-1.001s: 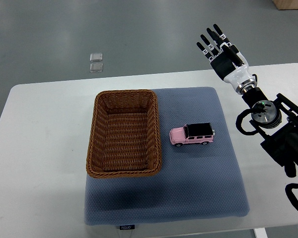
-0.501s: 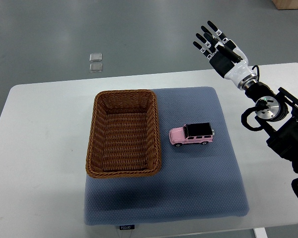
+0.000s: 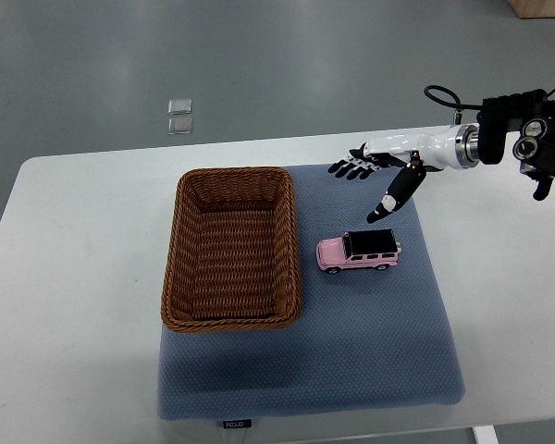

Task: Place pink car in brown basket
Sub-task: 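Lower the right hand onto the car's black roof and close fingers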

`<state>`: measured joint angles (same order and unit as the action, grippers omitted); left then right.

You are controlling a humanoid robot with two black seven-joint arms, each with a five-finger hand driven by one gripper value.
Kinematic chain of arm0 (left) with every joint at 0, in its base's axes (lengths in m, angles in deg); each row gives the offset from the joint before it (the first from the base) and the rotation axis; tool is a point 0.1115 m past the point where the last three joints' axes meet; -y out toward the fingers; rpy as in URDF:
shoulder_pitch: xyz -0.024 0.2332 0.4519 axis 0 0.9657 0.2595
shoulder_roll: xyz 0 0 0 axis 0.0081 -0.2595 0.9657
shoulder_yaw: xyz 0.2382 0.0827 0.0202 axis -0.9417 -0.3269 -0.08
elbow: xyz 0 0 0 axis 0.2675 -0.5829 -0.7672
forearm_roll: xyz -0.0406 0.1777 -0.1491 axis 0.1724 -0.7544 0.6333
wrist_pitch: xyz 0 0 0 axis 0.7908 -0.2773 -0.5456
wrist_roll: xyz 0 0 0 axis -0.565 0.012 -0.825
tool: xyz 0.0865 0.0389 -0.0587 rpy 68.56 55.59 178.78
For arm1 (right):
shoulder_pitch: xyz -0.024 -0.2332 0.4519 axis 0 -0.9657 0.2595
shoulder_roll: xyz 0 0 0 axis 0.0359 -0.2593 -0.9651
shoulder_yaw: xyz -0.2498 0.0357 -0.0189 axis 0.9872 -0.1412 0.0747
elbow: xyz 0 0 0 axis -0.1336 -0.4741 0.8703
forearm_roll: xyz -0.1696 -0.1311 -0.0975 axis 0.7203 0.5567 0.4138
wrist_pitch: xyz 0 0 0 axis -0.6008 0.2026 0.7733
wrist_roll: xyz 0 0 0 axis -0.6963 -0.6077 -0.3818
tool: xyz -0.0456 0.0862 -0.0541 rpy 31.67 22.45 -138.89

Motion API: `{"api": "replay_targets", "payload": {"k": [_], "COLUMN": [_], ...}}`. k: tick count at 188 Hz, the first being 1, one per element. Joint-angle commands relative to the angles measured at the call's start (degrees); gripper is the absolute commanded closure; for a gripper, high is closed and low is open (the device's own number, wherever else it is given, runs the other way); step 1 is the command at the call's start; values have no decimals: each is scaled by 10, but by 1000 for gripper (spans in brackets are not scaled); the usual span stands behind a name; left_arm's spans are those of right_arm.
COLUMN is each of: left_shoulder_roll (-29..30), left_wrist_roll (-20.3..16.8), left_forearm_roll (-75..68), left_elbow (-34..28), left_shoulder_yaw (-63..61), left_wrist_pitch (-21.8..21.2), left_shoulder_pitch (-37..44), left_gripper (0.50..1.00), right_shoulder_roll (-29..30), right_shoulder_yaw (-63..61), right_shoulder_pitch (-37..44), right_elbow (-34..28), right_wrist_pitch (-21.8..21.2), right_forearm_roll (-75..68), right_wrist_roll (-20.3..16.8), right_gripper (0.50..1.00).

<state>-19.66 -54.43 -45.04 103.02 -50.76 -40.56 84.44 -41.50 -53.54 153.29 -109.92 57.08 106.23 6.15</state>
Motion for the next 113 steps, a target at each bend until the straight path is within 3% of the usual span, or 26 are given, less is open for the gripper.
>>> {"api": "replay_targets", "payload": {"k": [1, 113], "left_shoulder_roll": [0, 0], "left_wrist_roll": [0, 0], "left_forearm_roll": [0, 0], "left_elbow": [-1, -1], "left_shoulder_yaw": [0, 0], "left_wrist_pitch": [0, 0], "left_shoulder_pitch": [0, 1], "left_gripper": [500, 500], "right_shoulder_roll": [-2, 25], "right_shoulder_yaw": [20, 21], "right_shoulder_pitch": [7, -57], "right_elbow": [-22, -7], "right_wrist_pitch": [6, 47], "right_forearm_roll": [2, 21], "right_wrist_roll": [-21, -38], "right_gripper": [593, 595]}}
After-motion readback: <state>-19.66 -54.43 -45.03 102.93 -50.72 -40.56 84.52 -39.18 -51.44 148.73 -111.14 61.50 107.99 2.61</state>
